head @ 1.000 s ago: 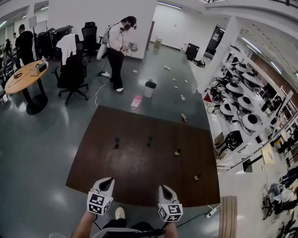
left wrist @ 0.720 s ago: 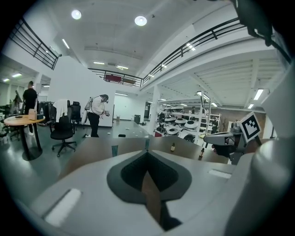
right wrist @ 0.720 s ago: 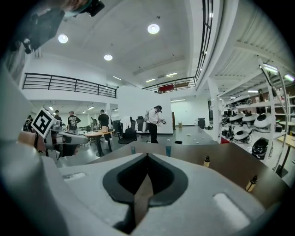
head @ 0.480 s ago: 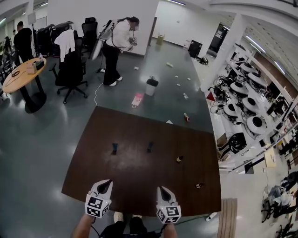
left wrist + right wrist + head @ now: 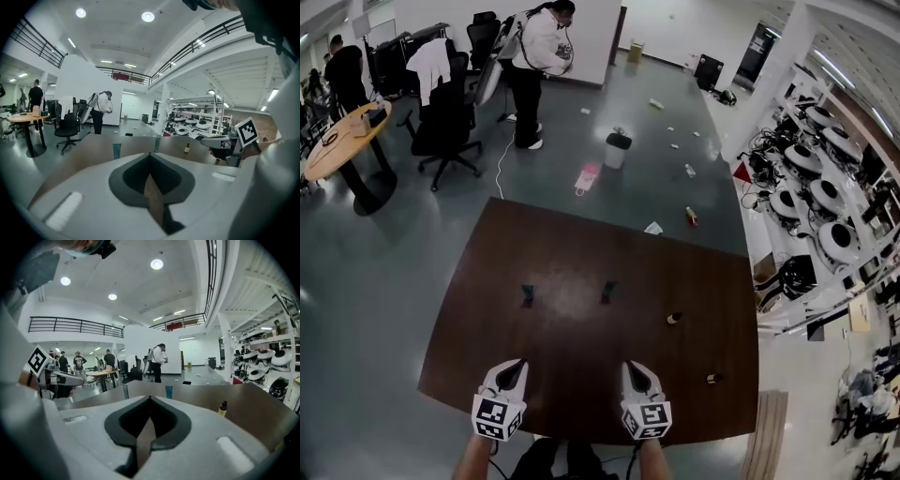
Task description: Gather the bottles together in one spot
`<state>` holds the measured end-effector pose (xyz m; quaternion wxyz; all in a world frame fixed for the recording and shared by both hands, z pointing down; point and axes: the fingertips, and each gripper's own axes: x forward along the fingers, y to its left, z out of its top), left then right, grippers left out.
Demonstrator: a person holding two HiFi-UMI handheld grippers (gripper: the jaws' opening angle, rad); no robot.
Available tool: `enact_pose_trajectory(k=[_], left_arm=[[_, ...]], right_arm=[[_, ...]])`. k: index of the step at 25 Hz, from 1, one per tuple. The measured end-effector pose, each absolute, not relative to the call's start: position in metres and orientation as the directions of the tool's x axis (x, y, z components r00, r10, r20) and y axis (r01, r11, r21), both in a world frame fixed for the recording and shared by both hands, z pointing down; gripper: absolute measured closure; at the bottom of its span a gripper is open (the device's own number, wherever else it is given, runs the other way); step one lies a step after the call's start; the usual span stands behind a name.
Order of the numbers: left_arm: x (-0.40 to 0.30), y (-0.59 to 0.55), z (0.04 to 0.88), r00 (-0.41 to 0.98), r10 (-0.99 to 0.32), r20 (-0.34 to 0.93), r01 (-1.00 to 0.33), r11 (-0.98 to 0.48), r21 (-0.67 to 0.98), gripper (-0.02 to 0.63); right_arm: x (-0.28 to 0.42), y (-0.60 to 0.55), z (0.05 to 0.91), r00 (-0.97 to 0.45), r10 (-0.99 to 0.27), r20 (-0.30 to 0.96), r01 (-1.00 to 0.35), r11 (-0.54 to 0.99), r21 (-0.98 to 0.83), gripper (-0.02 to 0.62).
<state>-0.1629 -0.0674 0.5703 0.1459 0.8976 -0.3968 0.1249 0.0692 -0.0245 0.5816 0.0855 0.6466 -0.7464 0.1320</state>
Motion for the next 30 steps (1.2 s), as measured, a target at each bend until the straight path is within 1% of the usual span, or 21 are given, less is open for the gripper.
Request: enact_pose_trajectory(k=[10, 15, 24, 25, 26, 27, 30], left_arm=[[-0.149, -0.087, 0.609, 0.655, -0.660, 0.368, -0.746, -0.644, 0.170, 0.606], [-0.145, -0.093, 0.610, 0.657, -0.656, 0.372, -0.742, -0.650, 0.164, 0.606], [-0.145, -0.089, 0.610, 0.655, -0.653, 0.381, -0.744, -0.646, 0.172, 0.606], [-0.145, -0.088, 0.611, 0.654, -0.652, 0.383, -0.744, -0.645, 0.173, 0.606], [-0.146, -0.087, 0.612, 0.653, -0.651, 0.386, -0.745, -0.644, 0.174, 0.606], [-0.147, -0.086, 0.613, 0.651, -0.652, 0.389, -0.747, -0.642, 0.175, 0.606], [-0.150, -0.084, 0.615, 0.645, -0.653, 0.396, -0.752, -0.633, 0.182, 0.606]], right_arm=[[0.075, -0.051, 0.624, -0.166, -0.928, 0.333, -0.985, 0.141, -0.096, 0.594], [0.076, -0.056, 0.629, -0.172, -0.921, 0.348, -0.984, 0.143, -0.106, 0.594], [0.085, -0.101, 0.631, -0.196, -0.927, 0.318, -0.980, 0.173, -0.100, 0.592], [0.086, -0.108, 0.632, -0.199, -0.927, 0.317, -0.979, 0.174, -0.106, 0.588], [0.086, -0.116, 0.634, -0.202, -0.927, 0.317, -0.978, 0.174, -0.112, 0.528], [0.087, -0.125, 0.636, -0.202, -0.927, 0.316, -0.978, 0.174, -0.116, 0.517], [0.092, -0.150, 0.642, -0.197, -0.927, 0.319, -0.979, 0.173, -0.105, 0.517]])
